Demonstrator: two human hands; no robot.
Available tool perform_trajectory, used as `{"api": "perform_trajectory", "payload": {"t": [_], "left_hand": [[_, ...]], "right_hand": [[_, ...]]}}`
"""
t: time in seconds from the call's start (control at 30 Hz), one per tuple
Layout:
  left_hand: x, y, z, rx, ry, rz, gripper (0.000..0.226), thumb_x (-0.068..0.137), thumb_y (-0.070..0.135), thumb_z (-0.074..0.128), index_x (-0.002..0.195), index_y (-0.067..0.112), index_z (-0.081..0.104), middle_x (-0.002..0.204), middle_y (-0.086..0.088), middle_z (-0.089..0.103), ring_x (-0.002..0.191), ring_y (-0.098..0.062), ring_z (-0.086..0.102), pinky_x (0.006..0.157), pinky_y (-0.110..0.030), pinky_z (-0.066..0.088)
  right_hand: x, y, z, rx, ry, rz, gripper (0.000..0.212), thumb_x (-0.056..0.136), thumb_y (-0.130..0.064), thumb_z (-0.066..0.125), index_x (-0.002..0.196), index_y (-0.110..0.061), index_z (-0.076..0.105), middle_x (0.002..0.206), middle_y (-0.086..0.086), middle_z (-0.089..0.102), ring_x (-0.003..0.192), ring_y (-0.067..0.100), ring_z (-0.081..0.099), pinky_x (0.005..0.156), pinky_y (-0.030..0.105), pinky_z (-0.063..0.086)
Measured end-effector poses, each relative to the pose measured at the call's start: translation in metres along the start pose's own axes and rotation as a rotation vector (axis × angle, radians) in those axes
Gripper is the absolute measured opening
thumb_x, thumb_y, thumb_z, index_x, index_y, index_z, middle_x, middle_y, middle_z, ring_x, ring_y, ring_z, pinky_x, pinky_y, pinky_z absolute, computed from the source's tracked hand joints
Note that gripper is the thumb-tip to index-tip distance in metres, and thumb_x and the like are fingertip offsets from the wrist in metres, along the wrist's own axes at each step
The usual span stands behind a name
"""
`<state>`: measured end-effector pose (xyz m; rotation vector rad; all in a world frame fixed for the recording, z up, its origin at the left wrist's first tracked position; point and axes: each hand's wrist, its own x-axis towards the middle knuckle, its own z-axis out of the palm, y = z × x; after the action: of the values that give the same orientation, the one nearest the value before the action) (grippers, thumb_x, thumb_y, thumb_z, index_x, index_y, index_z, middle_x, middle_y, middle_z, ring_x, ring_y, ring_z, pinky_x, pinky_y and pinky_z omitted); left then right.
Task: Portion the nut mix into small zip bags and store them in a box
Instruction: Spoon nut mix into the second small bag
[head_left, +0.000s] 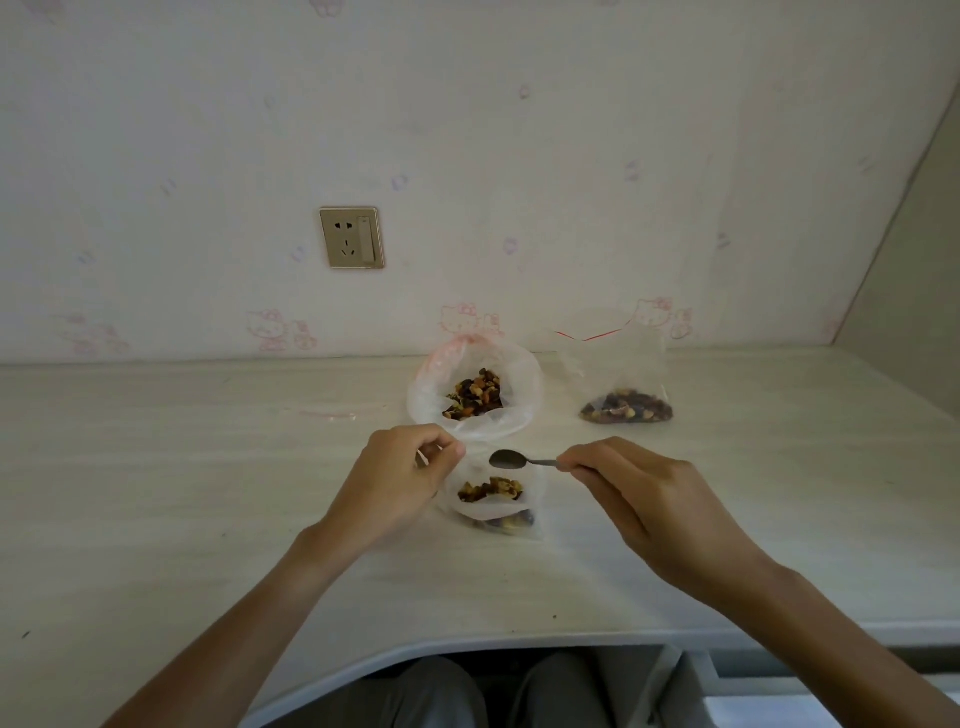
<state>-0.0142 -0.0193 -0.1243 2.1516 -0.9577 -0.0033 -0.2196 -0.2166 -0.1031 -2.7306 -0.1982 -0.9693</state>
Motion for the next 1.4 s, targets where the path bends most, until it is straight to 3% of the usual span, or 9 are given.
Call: {"api": "perform_trajectory", "payload": {"t": [0.17,0.33,0.57,0.63,0.73,0.87,1.0,1.17,1.4], "left_hand": [[-0.002,-0.012,0.000,-0.031,0.002,-0.059,0.035,0.099,0.052,0.059,0.083,0.026,0.075,0.073,0.014,0.072,0.065,-0.005,0.068,0.072,-0.039,0.058],[0.015,-0.025,-0.004,-0.071,0.137,-0.239,0.059,0.081,0.085,0.050,0.087,0.028,0.062,0.077,0.008,0.070,0.071,-0.009,0.068,0.064,-0.028,0.047],[0.060,-0.022,-0.004,-0.011,0.174,-0.356,0.104,0.064,0.099,0.045,0.132,0.021,0.049,0.113,0.008,0.060,0.100,-0.012,0.062,0.078,-0.033,0.048],[0.074,-0.022,-0.002,0.015,0.135,-0.368,0.096,0.071,0.092,0.053,0.134,0.019,0.051,0.118,0.005,0.061,0.104,-0.017,0.063,0.081,-0.035,0.049],[0.088,-0.021,0.002,0.041,0.119,-0.339,0.051,0.086,0.063,0.067,0.117,0.024,0.055,0.105,0.011,0.063,0.087,-0.007,0.062,0.069,-0.030,0.049],[0.094,-0.021,0.006,0.063,0.180,-0.230,0.016,0.092,0.027,0.062,0.108,0.026,0.060,0.097,0.007,0.065,0.075,-0.006,0.060,0.056,-0.027,0.039],[0.093,-0.019,0.010,0.032,0.232,-0.089,0.016,0.095,0.020,0.062,0.110,0.026,0.063,0.093,0.007,0.066,0.073,-0.010,0.063,0.057,-0.026,0.042],[0.091,-0.021,0.010,0.012,0.250,0.008,0.024,0.096,0.019,0.067,0.119,0.022,0.065,0.102,0.005,0.067,0.086,-0.010,0.064,0.069,-0.033,0.055],[0.093,-0.021,0.014,0.022,0.257,0.040,0.025,0.096,0.020,0.069,0.120,0.023,0.065,0.102,0.004,0.067,0.083,-0.009,0.063,0.063,-0.024,0.047]], "right_hand": [[0.007,0.005,0.012,0.483,0.078,0.377,0.020,0.101,-0.038,0.051,0.107,-0.029,0.067,0.100,-0.019,0.075,0.086,0.008,0.071,0.068,0.022,0.058],[0.033,0.016,0.030,0.872,0.210,0.689,0.013,0.104,-0.014,0.056,0.108,-0.013,0.068,0.092,0.002,0.080,0.092,0.018,0.076,0.064,0.035,0.064],[0.074,0.031,0.061,0.779,0.170,0.767,0.012,0.105,-0.020,0.056,0.105,-0.017,0.068,0.089,-0.004,0.080,0.088,0.007,0.075,0.073,0.033,0.063],[0.084,0.034,0.069,0.715,0.128,0.764,0.014,0.105,-0.021,0.056,0.104,-0.015,0.068,0.090,-0.003,0.079,0.088,0.005,0.074,0.080,0.033,0.062],[0.095,0.037,0.080,0.638,0.043,0.747,0.015,0.104,-0.023,0.058,0.101,-0.015,0.070,0.089,-0.004,0.079,0.086,0.003,0.072,0.085,0.031,0.059],[0.103,0.040,0.096,0.605,0.034,0.762,0.019,0.104,-0.022,0.058,0.101,-0.011,0.074,0.087,-0.002,0.079,0.084,0.005,0.073,0.085,0.031,0.060],[0.104,0.046,0.109,0.672,0.141,0.831,0.019,0.104,-0.018,0.057,0.101,-0.009,0.074,0.084,-0.001,0.079,0.084,0.008,0.074,0.084,0.032,0.059],[0.106,0.050,0.121,0.666,0.154,0.848,0.017,0.104,-0.019,0.057,0.100,-0.014,0.073,0.085,-0.003,0.079,0.076,0.001,0.072,0.064,0.013,0.051],[0.108,0.045,0.125,0.599,0.089,0.793,0.014,0.106,-0.021,0.053,0.104,-0.020,0.067,0.093,-0.005,0.077,0.077,0.010,0.073,0.063,0.042,0.062]]}}
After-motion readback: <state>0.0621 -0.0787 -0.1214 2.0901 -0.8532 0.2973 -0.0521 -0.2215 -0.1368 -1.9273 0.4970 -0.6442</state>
